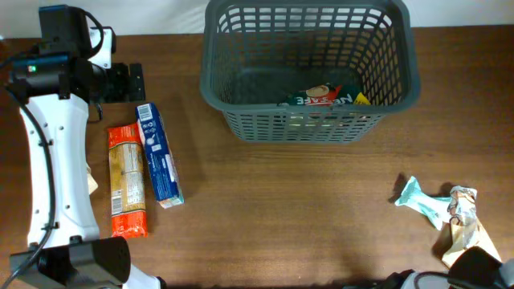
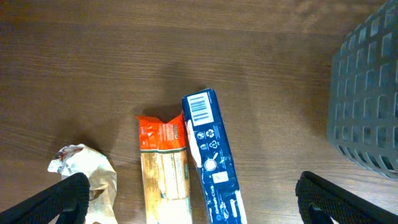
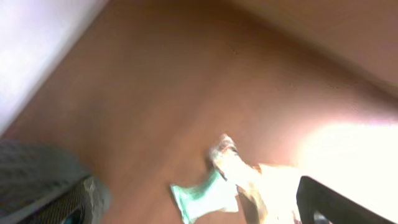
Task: Pack container
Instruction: 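Move the right gripper down to the teal wrapper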
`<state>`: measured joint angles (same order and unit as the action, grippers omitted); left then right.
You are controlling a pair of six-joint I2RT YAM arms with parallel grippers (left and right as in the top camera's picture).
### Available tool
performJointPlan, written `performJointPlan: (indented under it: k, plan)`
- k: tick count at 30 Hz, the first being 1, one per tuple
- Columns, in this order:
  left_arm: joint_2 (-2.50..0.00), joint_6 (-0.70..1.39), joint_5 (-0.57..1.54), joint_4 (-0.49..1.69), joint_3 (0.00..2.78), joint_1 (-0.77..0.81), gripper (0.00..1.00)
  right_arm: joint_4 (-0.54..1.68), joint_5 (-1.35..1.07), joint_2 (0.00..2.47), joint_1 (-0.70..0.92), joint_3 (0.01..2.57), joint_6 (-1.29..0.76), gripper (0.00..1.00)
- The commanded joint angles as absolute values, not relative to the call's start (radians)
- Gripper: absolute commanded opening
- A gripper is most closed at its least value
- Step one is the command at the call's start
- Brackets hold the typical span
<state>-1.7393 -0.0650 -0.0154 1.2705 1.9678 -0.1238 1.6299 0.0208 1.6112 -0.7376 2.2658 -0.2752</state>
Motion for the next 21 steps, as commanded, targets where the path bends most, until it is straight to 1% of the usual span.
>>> performJointPlan:
  k: [1, 4, 6, 8, 12, 14, 18, 21]
  plan:
    - [-1.735, -0.085, -0.026, 1.268, 1.977, -0.126, 0.99, 1.699, 0.052, 1.608, -0.887, 2.198, -0.374, 0.99]
    - [-1.735, -0.085, -0.026, 1.267, 1.977, -0.126, 0.99, 1.699, -0.031, 1.552, -0.994, 2.051, -0.379, 0.99]
    - [-1.735, -0.085, -0.026, 1.267, 1.977, -0.126, 0.99, 1.698, -0.056, 1.488, -1.028, 1.916, -0.379, 0.99]
    - [-1.735, -0.086, -0.026, 1.267, 1.977, -0.126, 0.99, 1.682, -0.056, 1.409, -1.026, 1.766, -0.379, 0.99]
    - [-1.735, -0.108, -0.026, 1.267, 1.977, -0.126, 0.99, 1.604, -0.035, 1.219, -0.973, 1.510, -0.369, 0.99]
    - [-1.735, -0.108, -0.026, 1.266, 1.977, -0.126, 0.99, 1.575, 0.015, 1.103, -0.915, 1.393, -0.348, 0.99]
    - [-1.735, -0.108, -0.026, 1.253, 1.977, -0.128, 0.99, 1.547, 0.120, 0.943, -0.782, 1.241, -0.316, 0.99]
    - [-1.736, -0.111, -0.026, 1.238, 1.977, -0.128, 0.99, 1.507, 0.113, 0.867, -0.737, 1.232, -0.320, 0.99]
